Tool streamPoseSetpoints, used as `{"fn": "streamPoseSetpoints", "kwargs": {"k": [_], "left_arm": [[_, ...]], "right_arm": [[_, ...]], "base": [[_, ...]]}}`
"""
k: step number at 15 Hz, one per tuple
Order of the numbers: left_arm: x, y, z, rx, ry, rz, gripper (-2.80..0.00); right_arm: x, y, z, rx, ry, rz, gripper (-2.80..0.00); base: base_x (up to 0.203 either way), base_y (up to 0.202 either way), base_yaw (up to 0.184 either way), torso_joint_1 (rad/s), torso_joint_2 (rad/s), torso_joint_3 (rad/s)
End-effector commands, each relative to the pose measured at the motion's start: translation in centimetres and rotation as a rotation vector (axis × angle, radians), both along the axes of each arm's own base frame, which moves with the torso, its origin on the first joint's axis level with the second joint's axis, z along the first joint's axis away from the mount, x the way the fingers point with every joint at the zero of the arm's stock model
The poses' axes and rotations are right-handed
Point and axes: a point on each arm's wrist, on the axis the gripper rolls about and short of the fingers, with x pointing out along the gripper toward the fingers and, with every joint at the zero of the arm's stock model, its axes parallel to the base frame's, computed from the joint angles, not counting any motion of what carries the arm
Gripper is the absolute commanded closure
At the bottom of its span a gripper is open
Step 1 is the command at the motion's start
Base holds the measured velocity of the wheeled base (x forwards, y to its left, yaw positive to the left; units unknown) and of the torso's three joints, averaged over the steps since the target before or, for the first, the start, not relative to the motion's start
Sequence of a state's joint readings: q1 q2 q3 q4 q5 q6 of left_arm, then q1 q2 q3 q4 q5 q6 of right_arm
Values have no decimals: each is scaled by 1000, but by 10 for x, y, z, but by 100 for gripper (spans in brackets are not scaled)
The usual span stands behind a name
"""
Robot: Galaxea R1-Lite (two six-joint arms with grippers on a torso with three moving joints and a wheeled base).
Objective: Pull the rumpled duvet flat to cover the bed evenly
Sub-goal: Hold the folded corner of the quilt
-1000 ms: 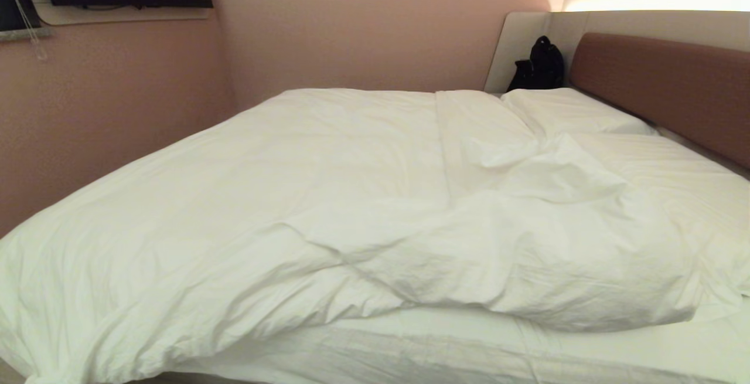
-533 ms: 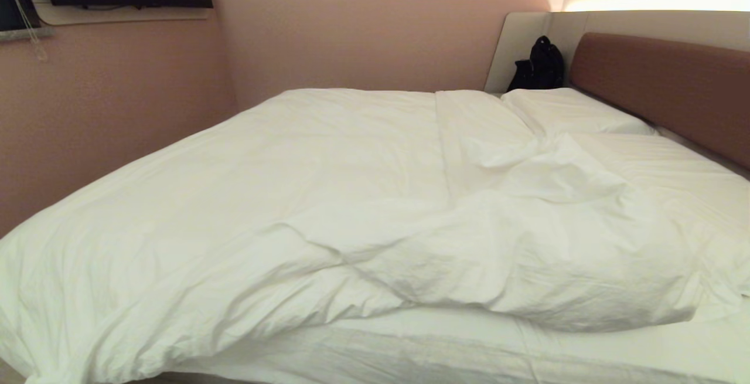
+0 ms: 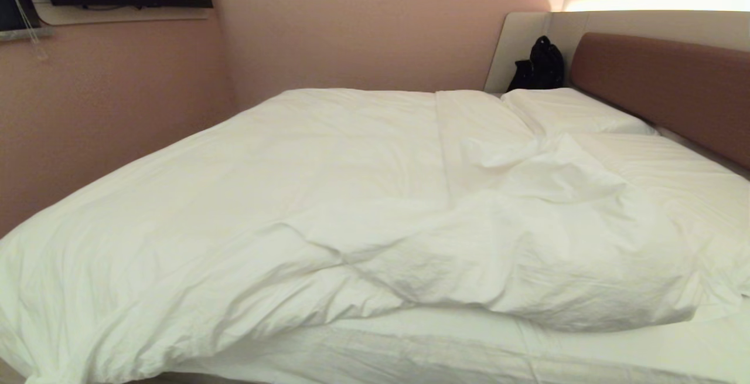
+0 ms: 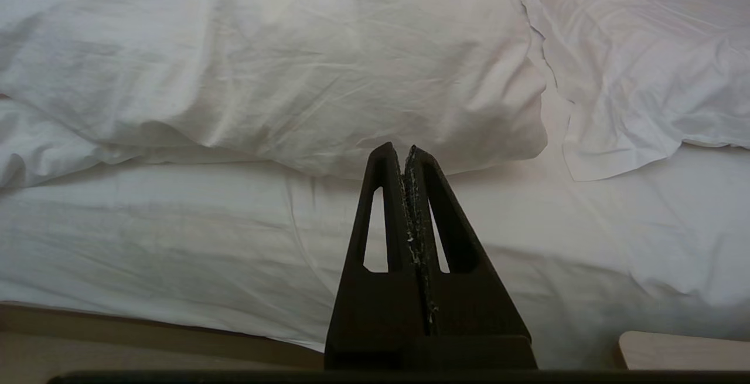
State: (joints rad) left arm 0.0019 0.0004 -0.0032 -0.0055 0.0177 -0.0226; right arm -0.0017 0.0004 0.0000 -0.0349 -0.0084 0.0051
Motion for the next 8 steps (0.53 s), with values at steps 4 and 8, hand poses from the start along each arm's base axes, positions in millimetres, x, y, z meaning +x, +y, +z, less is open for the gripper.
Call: {"fn": "streamPoseSetpoints", "kwargs": {"k": [4, 8], "left_arm": [[0, 0, 0, 0, -1, 2, 0], [0, 0, 0, 0, -1, 2, 0]], "right_arm": [[-7, 0, 22, -17, -69, -12, 0], [-7, -1, 92, -56, -119, -38, 0]], "base": [[0, 0, 0, 0, 0, 0], [0, 0, 0, 0, 0, 0]]}}
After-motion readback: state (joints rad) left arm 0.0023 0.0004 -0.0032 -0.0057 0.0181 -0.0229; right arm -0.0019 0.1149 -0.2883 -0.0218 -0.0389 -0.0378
